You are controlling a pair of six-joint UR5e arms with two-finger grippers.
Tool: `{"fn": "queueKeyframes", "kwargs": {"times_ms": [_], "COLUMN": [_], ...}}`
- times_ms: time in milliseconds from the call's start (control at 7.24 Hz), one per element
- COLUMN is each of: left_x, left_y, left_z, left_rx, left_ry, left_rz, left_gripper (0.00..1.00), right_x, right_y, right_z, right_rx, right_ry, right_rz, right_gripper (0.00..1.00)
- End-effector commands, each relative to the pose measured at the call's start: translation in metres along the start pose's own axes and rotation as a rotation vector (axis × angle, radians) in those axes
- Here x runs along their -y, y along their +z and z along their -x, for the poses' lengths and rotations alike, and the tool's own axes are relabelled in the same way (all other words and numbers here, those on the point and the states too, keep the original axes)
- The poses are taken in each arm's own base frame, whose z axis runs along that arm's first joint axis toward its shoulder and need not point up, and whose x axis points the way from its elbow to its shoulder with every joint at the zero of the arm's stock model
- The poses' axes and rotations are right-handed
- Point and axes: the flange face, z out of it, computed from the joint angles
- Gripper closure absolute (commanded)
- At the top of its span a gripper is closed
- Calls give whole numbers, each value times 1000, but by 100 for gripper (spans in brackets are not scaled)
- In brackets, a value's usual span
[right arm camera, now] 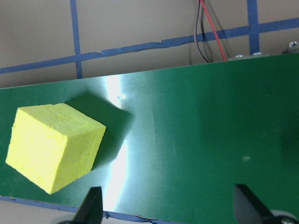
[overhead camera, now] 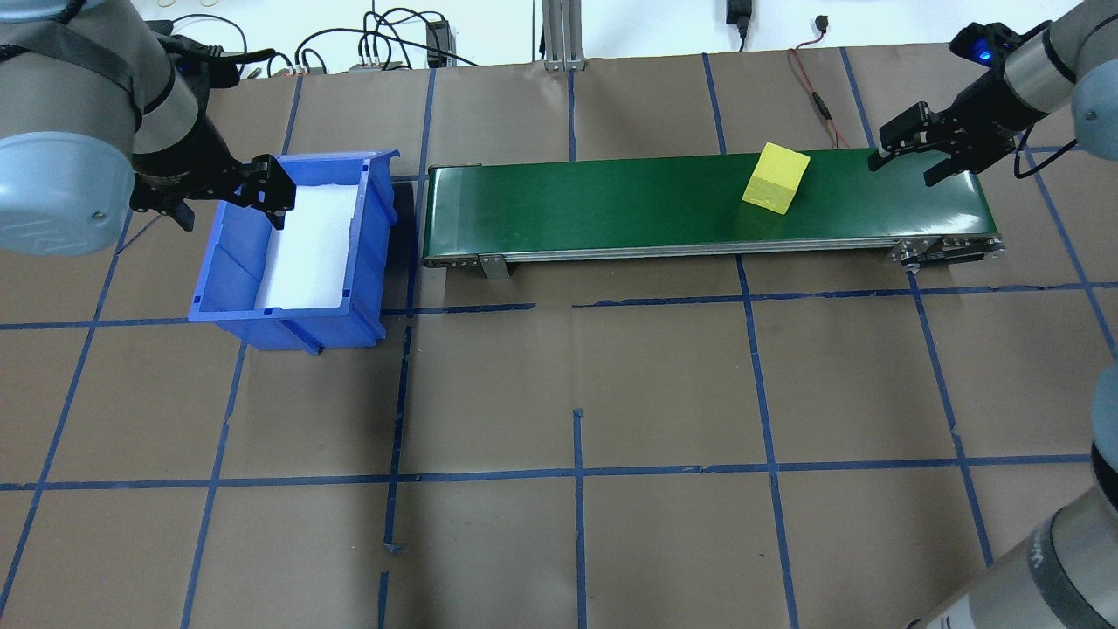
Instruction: Move block left to right into plate
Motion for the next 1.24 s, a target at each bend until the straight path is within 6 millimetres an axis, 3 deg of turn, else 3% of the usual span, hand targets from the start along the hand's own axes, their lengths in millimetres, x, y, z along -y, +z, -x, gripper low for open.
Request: {"fn": "queueKeyframes", "kwargs": {"times_ms": [0,138,276,552,829,1105], "left_x": [6,6,8,4,12,19], "left_y": [19,16,15,9,17,-2], "left_z": [-1,-1,0,3,5,6], "left_rx": [4,1,0,9,3,-7], "left_ry": [-107,-83,6,-2,-8,-57], "left_rz": [46,31,21,23,25,-15], "left_gripper": [0,0,0,0,0,0], "right_x": [2,3,5,26,32,38], "right_y": [12,20,25,44,46,52], "right_z": [36,52,55,45,43,40], "right_rx": [6,7,13,28,29,41], "right_ry": [22,31,40,31,38,40], "right_rz": [13,16,12,-13,-14,-17], "right_gripper": [1,1,1,1,1,1]}}
